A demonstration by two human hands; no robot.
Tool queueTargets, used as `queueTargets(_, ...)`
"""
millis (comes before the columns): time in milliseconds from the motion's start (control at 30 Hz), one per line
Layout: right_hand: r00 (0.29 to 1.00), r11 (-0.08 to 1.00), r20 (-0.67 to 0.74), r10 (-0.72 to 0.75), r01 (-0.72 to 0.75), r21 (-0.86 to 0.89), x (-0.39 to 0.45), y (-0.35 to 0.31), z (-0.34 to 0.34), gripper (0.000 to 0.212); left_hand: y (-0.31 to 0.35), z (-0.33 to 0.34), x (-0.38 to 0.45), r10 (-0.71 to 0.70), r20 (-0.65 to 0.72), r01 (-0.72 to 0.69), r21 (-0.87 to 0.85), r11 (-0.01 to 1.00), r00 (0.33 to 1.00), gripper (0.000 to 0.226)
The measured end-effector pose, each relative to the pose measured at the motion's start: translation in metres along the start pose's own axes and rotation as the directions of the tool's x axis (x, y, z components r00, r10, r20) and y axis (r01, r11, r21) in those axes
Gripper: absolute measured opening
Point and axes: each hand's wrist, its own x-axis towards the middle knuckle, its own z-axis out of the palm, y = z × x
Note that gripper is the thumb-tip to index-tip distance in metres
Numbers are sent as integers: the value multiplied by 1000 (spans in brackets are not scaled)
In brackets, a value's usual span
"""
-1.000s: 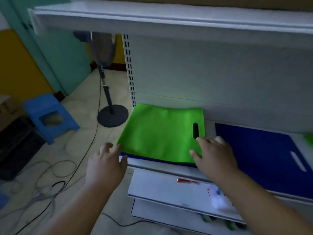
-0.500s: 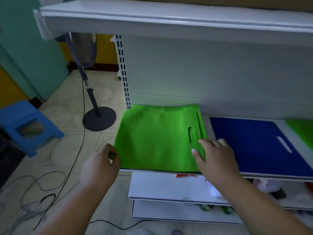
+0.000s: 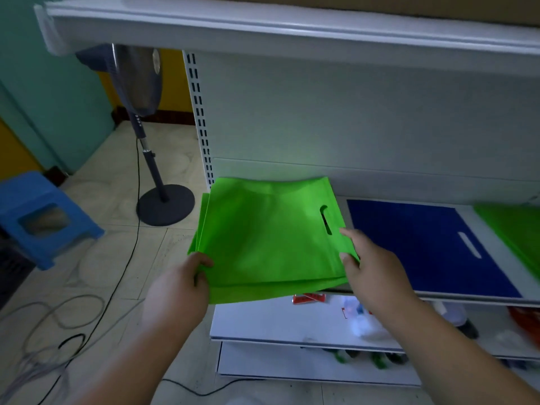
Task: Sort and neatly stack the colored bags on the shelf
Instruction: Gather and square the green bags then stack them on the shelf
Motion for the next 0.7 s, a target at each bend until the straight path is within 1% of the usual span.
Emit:
queueTargets(33, 999, 999, -38, -34, 34, 10, -2, 9, -8, 46, 11, 5, -7, 25, -53, -24, 30, 999, 998, 26)
queueTargets(100, 992, 997, -106, -72, 75, 25, -6, 32, -27, 44, 38, 17, -19, 46, -123, -43, 24, 999, 991, 29)
queueTargets(233, 960, 996, -269, -81, 86, 8, -19, 110, -79, 43, 117, 63, -41, 96, -128, -104, -54, 993, 987, 32)
queueTargets(300, 949, 999, -311, -43, 49, 14, -28, 160, -112, 44, 165, 91, -55, 137, -127, -147, -71, 987, 982, 33)
queueTargets(367, 947, 1000, -323, 8, -1, 22, -38, 209, -147, 45, 214, 120, -69, 178, -122, -191, -107, 976, 976, 33)
queueTargets(467, 935, 996, -346, 71, -85, -25, -51, 277, -191, 46, 281, 159, -85, 258, -98, -270, -153, 951, 961, 34)
queueTargets(567, 912, 990, -391, 126, -141, -10, -60, 331, -225, 45, 335, 193, -93, 312, -49, -316, -167, 934, 949, 33)
queueTargets(700, 886, 974, -414, 209, -225, 11, -63, 392, -250, 46, 393, 234, -93, 394, 11, -385, -192, 903, 919, 32)
